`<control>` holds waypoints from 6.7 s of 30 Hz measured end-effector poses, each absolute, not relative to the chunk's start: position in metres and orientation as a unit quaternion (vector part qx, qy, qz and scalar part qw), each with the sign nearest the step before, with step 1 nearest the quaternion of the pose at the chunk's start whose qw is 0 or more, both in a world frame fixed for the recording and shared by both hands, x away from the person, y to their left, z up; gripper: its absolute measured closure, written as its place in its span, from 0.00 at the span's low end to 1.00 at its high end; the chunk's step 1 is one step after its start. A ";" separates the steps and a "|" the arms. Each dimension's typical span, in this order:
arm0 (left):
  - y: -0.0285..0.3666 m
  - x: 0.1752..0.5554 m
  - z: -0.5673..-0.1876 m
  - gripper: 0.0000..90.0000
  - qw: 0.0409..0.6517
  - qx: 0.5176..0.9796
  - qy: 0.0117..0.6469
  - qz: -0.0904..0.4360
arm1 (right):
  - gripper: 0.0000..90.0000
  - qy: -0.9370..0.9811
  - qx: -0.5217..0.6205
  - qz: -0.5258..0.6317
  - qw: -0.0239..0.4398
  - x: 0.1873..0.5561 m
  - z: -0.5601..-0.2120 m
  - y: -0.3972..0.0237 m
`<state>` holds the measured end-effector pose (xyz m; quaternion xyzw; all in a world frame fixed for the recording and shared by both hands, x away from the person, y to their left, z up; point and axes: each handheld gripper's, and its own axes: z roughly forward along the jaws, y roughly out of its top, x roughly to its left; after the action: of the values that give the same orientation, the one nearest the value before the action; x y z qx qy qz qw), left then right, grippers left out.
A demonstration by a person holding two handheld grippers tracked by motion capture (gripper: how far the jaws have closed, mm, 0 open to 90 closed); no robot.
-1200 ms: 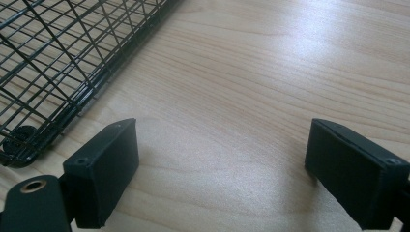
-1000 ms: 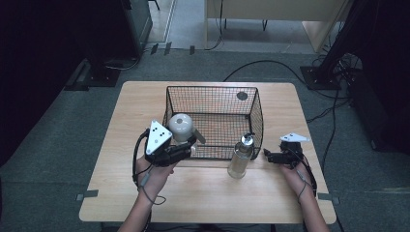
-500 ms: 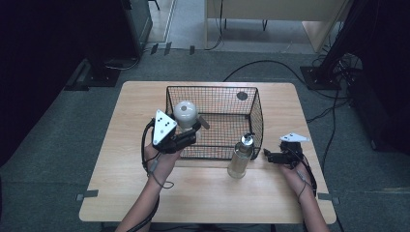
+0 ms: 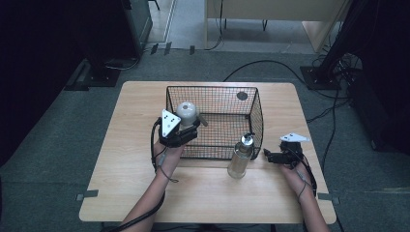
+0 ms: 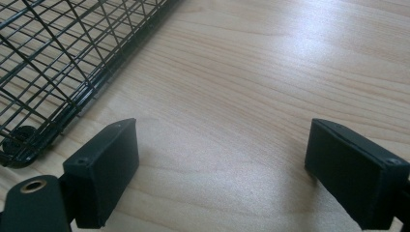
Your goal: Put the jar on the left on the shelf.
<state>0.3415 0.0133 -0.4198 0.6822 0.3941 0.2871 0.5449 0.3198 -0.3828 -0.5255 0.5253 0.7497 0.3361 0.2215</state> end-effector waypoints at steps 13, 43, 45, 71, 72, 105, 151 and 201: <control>0.002 0.353 -0.437 0.33 0.503 0.708 0.419 0.264 | 0.13 0.750 0.525 0.336 0.222 0.320 -0.525 -0.383; 0.002 0.360 -0.447 0.33 0.470 0.738 0.415 0.251 | 0.13 0.750 0.525 0.336 0.221 0.320 -0.525 -0.383; 0.002 0.360 -0.447 0.32 0.465 0.742 0.413 0.251 | 0.13 0.750 0.526 0.336 0.222 0.320 -0.525 -0.383; 0.006 0.351 -0.444 0.24 0.438 0.764 0.401 0.251 | 0.13 0.750 0.526 0.336 0.221 0.320 -0.525 -0.383; 0.006 0.351 -0.444 0.24 0.437 0.766 0.401 0.249 | 0.13 0.750 0.525 0.336 0.222 0.320 -0.525 -0.383; 0.018 0.331 -0.434 0.23 0.424 0.792 0.390 0.205 | 0.13 0.750 0.525 0.336 0.222 0.320 -0.525 -0.383; 0.076 0.304 -0.410 0.23 0.444 0.823 0.321 0.153 | 0.13 0.750 0.524 0.336 0.221 0.320 -0.525 -0.383; 0.136 0.320 -0.447 0.23 0.437 0.824 0.333 0.139 | 0.13 0.750 0.524 0.336 0.221 0.320 -0.525 -0.383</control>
<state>0.3198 0.1356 -0.4467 0.8242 0.3330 0.1389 0.4366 0.3196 -0.3831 -0.5254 0.5243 0.7505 0.3360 0.2214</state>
